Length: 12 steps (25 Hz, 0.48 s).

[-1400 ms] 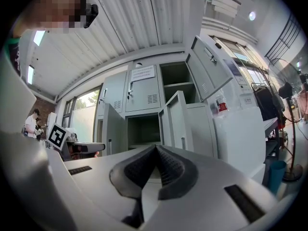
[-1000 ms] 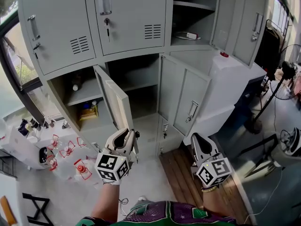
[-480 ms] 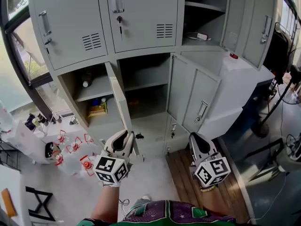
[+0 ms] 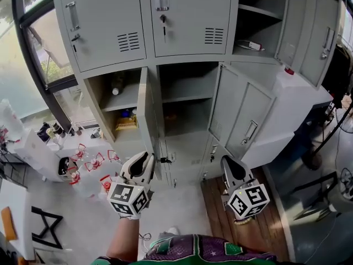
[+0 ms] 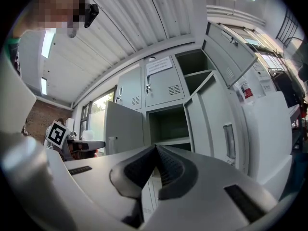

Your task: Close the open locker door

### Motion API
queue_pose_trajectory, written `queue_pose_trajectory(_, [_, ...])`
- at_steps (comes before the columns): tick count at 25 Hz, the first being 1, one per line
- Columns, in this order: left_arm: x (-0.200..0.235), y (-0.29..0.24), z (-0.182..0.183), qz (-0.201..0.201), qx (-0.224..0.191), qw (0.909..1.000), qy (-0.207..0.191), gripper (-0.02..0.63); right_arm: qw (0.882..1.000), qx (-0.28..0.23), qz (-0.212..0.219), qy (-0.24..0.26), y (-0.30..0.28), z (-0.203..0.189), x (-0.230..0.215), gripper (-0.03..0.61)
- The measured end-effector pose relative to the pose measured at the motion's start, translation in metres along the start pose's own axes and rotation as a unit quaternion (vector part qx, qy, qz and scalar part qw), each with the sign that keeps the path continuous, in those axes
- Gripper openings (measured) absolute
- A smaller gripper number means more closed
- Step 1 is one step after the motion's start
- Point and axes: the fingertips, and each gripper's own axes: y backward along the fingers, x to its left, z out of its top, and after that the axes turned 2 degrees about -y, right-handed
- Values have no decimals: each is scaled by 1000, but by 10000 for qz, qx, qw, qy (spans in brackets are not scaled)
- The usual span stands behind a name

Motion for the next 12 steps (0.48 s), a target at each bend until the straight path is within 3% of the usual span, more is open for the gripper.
queue_pose_trajectory(12, [58,31,3,610,-34,9981,-1,84,9994,75,327,-27,-34,-11,39,5])
